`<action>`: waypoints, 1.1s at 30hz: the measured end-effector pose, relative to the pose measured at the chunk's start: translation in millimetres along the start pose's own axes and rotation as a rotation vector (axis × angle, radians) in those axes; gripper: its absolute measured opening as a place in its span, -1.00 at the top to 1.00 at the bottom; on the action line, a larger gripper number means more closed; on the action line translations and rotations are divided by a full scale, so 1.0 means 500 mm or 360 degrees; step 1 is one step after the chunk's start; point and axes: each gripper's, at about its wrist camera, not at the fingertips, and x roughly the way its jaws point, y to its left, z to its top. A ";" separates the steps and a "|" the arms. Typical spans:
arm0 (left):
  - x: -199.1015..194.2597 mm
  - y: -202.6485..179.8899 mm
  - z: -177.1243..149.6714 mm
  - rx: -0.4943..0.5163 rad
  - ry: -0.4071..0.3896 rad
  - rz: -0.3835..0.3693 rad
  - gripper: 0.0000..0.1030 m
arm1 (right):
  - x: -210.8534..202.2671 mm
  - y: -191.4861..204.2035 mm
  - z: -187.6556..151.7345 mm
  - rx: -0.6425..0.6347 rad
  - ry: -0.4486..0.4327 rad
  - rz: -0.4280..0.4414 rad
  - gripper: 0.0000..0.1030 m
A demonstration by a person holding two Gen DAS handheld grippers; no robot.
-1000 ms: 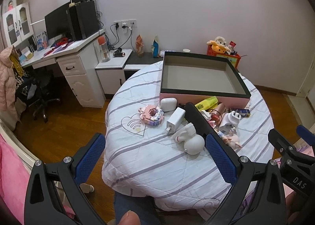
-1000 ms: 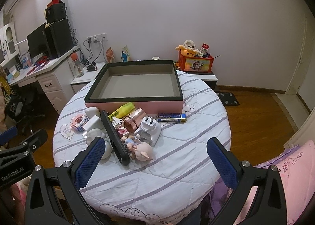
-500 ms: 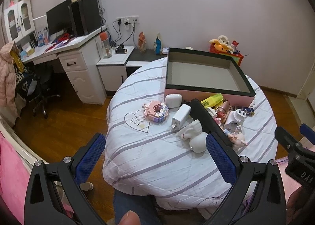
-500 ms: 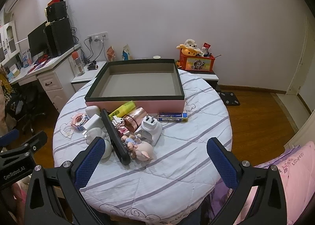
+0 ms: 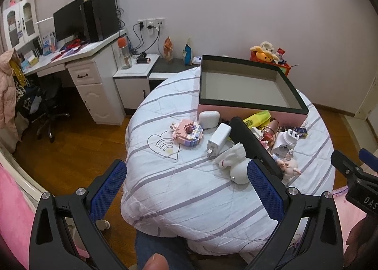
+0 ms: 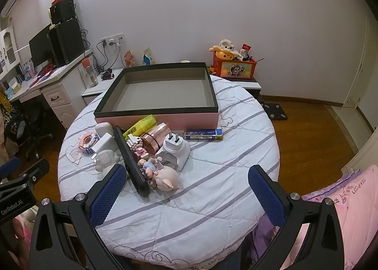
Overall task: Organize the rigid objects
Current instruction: 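Grasp the pink block donut with the left tool while the right tool grasps the white plug adapter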
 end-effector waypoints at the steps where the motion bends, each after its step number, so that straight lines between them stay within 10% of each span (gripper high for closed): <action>1: 0.000 0.001 0.001 0.0000 -0.0009 -0.0002 -1.00 | 0.001 0.001 0.000 -0.0003 0.0002 0.0001 -1.00; 33: 0.303 0.046 0.057 0.0108 0.0227 0.0020 -1.00 | 0.220 0.003 0.032 0.0010 0.0256 0.0006 -1.00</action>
